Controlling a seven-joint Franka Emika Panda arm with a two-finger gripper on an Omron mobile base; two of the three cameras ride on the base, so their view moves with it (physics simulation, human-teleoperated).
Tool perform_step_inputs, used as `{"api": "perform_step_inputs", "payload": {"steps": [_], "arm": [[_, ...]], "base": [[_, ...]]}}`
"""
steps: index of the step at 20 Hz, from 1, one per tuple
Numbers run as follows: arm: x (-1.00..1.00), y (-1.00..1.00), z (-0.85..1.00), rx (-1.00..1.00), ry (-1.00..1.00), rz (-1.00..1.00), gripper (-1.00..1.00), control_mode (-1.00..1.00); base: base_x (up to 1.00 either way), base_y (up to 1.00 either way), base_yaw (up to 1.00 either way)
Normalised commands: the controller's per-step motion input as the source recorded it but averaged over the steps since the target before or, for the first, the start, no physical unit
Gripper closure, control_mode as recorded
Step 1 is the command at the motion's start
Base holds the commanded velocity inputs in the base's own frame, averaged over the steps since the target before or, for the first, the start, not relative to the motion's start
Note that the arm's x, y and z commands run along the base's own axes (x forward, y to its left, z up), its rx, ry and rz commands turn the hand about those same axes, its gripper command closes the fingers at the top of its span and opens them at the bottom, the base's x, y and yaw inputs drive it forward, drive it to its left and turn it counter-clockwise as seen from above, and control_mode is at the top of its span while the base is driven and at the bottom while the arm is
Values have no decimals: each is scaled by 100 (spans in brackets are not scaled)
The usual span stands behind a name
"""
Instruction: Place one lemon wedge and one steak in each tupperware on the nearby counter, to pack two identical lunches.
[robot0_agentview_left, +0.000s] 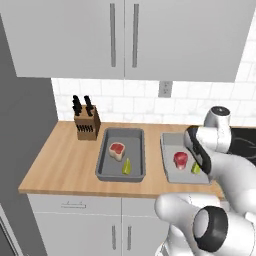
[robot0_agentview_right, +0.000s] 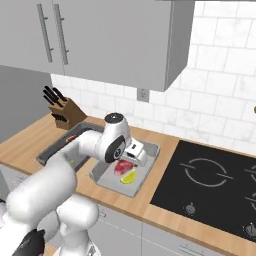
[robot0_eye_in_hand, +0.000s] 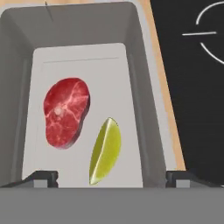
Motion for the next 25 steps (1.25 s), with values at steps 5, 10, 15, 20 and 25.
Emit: {"api": "perform_step_inputs", "payload": {"steps": [5,10,15,20,25], "arm": [[-100,42,73,-1,-14,1,-100,-100],[-100,53,54,-7,-15,0,-100,-100],[-100,48,27,-8,-24,0,-100,-100],[-100,35,4,-1,-24,0,-100,-100],[-100,30,0,3,-16,-1,-100,-100]], "base": [[0,0,0],[0,0,0],[0,0,0],[0,0,0],[0,0,0]]}}
